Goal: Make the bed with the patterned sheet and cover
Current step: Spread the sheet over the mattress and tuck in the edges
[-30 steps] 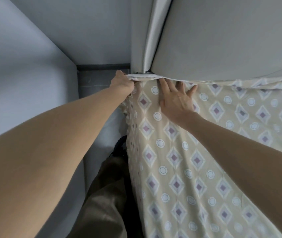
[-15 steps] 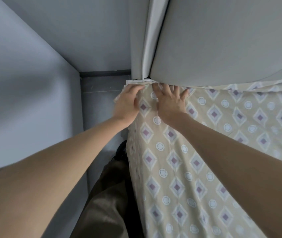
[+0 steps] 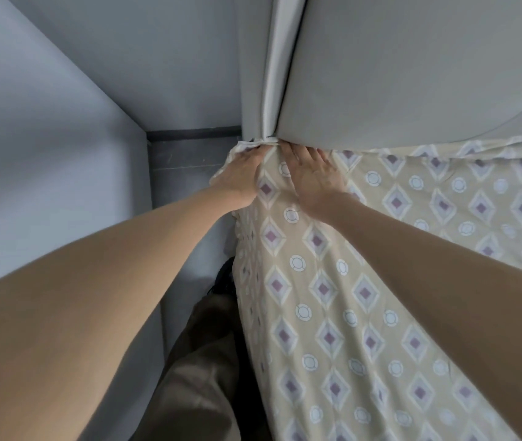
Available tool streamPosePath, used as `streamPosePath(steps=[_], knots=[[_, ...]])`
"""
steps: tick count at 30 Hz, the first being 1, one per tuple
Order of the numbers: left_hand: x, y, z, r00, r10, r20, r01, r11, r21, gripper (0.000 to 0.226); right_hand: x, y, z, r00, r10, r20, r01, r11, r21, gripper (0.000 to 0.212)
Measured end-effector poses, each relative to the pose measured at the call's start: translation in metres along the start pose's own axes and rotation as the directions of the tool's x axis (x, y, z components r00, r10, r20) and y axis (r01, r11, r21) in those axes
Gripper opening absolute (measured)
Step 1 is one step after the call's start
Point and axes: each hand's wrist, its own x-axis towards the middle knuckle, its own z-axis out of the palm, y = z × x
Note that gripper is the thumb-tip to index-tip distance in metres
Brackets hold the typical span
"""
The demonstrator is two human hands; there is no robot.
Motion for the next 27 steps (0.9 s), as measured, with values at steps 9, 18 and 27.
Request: streamPosePath(steps=[9,18,27], knots=[[0.019,-0.003,0.002,0.998,-0.062,0.019,0.063,0.996,-0.061,0.071,0.01,-0.009,-0.004,0.989,0.094,0.116,-0.092,0.995,-0.028,0.095],[0.004,-0.01,0.01,0.97,-0.081,-0.228,-0.02,0.912,-0.41,0.048,-0.002,0.001,-0.001,1.0,0.007,0.014,-0.007,1.0,0.017,0.095],[0.006,-0.007,0.004,0.999,0.032,0.006,-0.029,0.962,-0.272,0.062,-0.01,-0.016,0.001,0.998,0.037,0.06,-0.032,0.995,-0.091,0.112]])
